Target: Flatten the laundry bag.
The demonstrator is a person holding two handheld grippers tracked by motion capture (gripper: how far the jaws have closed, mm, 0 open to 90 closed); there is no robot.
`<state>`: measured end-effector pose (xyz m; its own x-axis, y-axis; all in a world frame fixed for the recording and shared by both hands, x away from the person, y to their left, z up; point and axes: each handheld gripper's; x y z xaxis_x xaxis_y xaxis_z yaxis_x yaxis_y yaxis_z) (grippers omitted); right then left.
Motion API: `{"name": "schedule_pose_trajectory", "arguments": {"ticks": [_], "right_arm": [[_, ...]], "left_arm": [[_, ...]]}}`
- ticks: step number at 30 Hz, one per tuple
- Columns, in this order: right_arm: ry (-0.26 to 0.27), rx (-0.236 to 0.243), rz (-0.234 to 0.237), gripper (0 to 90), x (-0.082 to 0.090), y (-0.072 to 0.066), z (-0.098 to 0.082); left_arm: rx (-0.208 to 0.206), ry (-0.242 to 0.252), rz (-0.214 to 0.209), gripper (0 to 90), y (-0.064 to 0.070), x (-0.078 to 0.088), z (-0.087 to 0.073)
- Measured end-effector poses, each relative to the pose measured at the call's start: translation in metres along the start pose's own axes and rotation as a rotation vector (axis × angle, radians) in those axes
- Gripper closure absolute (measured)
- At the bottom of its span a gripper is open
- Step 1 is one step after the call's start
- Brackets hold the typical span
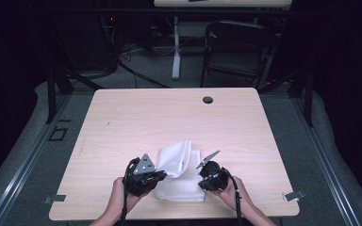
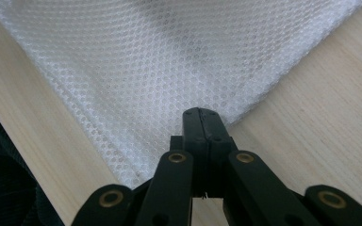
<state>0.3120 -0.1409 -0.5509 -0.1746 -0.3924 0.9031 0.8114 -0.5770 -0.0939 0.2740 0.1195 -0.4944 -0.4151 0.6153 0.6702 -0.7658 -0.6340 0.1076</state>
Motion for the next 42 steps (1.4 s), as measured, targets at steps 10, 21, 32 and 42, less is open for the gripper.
{"name": "schedule_pose_trajectory", "arguments": {"ticks": [10, 21, 32, 42], "right_arm": [[-0.017, -0.005, -0.014, 90.0, 0.001, 0.000, 0.000], [-0.038, -0.008, -0.014, 90.0, 0.004, 0.004, -0.001], [-0.047, -0.015, -0.025, 90.0, 0.005, 0.007, -0.003], [-0.063, -0.006, -0.029, 90.0, 0.005, 0.007, -0.001]], "left_arm": [[0.019, 0.015, 0.023, 88.9, -0.003, 0.008, -0.005], [0.031, 0.011, 0.030, 88.8, -0.007, 0.017, -0.010], [0.048, -0.008, 0.051, 88.8, -0.007, 0.019, -0.015], [0.097, -0.041, 0.076, 88.8, -0.015, 0.029, -0.025]]}}
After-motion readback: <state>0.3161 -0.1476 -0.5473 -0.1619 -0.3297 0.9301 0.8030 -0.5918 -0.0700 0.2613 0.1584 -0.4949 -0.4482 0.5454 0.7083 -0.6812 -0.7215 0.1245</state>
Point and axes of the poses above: each handheld gripper's, and its own axes: x roughly backward along the jaws, z roughly out of its top, y roughly to its right, and after that the axes turned 6 degrees about x, right-handed
